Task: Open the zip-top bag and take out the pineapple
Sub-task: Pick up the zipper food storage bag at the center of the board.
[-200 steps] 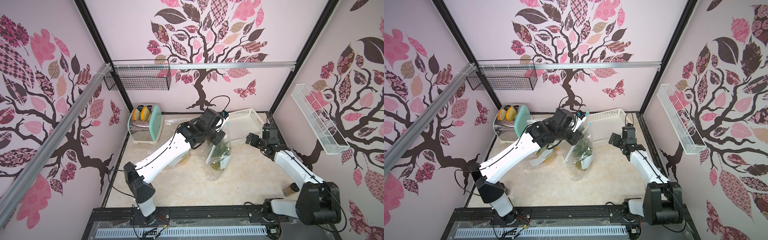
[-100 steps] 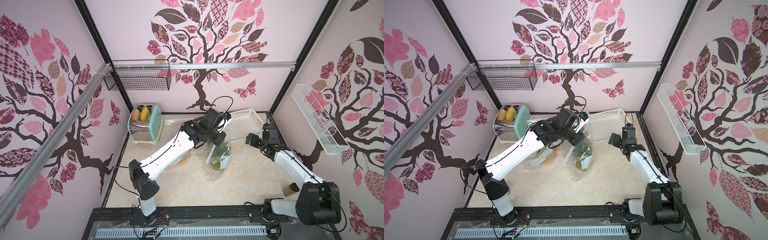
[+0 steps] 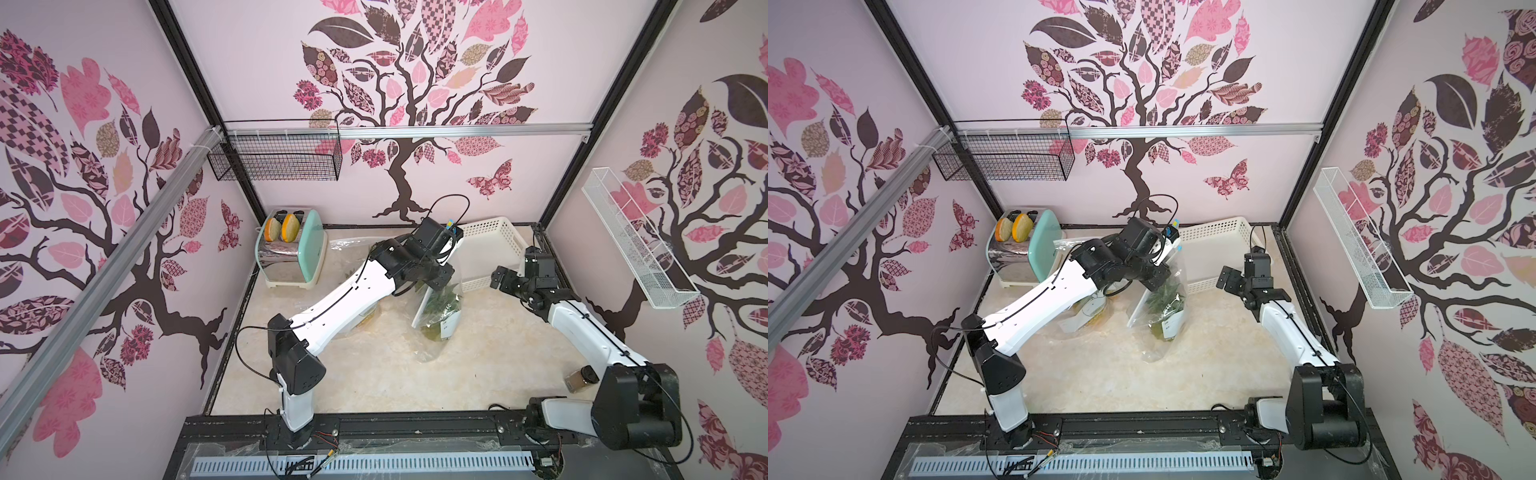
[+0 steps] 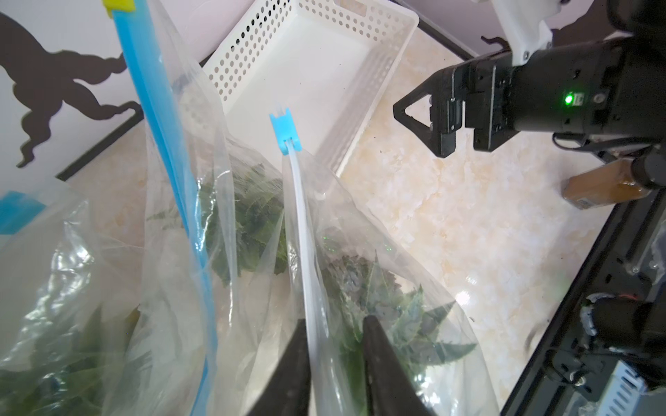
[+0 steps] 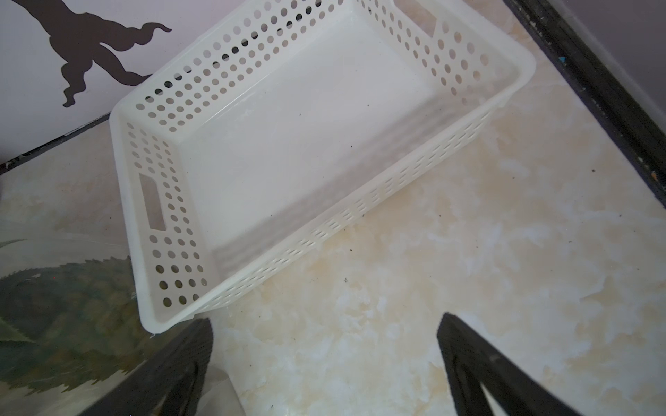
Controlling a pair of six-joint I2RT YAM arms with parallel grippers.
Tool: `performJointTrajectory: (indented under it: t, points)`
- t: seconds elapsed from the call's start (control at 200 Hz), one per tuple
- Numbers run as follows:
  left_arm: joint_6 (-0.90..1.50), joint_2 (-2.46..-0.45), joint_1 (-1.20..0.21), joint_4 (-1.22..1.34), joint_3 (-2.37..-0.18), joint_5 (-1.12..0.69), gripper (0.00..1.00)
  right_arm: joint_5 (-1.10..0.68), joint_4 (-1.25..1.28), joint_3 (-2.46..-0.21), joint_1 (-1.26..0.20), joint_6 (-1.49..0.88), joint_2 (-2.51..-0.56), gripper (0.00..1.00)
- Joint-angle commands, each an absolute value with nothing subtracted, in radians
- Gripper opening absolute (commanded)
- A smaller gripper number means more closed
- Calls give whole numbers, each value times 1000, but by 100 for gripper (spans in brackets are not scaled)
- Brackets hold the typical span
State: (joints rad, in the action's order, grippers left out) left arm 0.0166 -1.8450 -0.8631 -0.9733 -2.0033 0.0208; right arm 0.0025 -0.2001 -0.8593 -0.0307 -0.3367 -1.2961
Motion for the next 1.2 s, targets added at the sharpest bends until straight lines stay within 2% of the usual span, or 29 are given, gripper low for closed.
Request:
performJointTrajectory:
  t: [0.0,0.28,0.83,1.105,1.19]
  points:
    - [8,-1865,-867,-989,-2037,13,1,-6,-216,-901,-35,-330,-1302,99]
    - [-147,-1842,-868,-1030,-2054,-12,0,-97,-169,-880,-43,-313,-1258,99]
    - [-458,-1728,-867,-1090,-2083,-3,0,-75,-153,-846,-143,-254,-1096,99]
    - [-548,-1721,-827,-1102,-2131,-61,0,-198,-75,-746,-174,-222,-930,99]
    - [-551,-1708,-793,-1101,-2125,-113,0,-236,-29,-704,-182,-214,-881,96]
